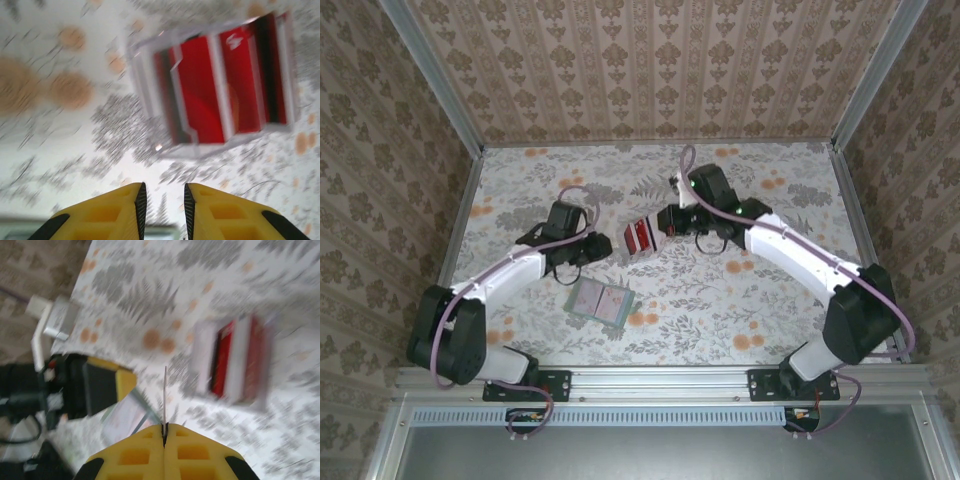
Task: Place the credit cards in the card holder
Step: Insert the credit card into the card slot.
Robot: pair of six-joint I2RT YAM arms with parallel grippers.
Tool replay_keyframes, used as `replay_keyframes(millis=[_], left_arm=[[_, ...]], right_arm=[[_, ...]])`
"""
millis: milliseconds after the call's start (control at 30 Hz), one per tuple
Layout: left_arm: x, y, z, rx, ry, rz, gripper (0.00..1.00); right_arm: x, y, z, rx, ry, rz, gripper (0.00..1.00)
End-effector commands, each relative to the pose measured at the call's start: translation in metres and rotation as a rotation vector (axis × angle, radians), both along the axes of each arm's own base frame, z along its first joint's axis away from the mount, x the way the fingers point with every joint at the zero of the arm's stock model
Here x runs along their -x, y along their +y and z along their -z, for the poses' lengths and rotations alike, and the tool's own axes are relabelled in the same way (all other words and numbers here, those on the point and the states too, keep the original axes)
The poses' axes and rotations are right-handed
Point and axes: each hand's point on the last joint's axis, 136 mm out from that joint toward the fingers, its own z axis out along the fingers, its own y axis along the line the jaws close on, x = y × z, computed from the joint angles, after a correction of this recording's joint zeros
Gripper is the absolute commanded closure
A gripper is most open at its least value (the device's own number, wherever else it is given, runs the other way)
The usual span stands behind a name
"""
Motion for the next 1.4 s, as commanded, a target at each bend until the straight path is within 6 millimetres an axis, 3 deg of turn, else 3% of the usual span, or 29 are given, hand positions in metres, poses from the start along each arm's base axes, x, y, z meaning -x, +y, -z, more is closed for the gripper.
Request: replay_keyframes(millis=[0, 67, 233, 367, 467, 733, 1067, 1367], left_arm=[[0.026, 0.035, 0.027, -0.111, 0.068, -0.044, 0.72], [0.034, 0.050, 0.037, -0.118, 0.092, -0.086, 0.72], [0.049, 0.076, 0.052, -0.131, 0.128, -0.149, 0.72], [0.054, 0.085, 0.059, -0.133, 0.149, -0.157, 0.72], [0.056, 0.087, 0.066, -0.135, 0.180, -0.148, 0.72], [0.062, 0.088, 0.080, -0.106, 0.221, -0.159, 0.73], [0.076, 0.092, 0.092, -0.120, 0.262, -0.161, 0.78], [0.083, 0.095, 0.095, -0.125, 0.275, -0.178, 0.81]], right_arm=[[0.044, 0.041, 0.022, -0.133, 0.127, -0.068, 0.99], [0.069, 0.067, 0.043, -0.182, 0.182, -0.088, 0.99], [0.099, 0.110, 0.090, -0.230, 0.254, -0.069, 0.99], [0.102, 0.126, 0.124, -0.222, 0.306, -0.055, 0.99], [0.098, 0.130, 0.137, -0.226, 0.321, -0.037, 0.99], [0.087, 0.125, 0.150, -0.223, 0.335, 0.018, 0.99], [0.083, 0.115, 0.140, -0.240, 0.315, 0.051, 1.00], [0.081, 0.122, 0.133, -0.296, 0.331, 0.039, 1.00]])
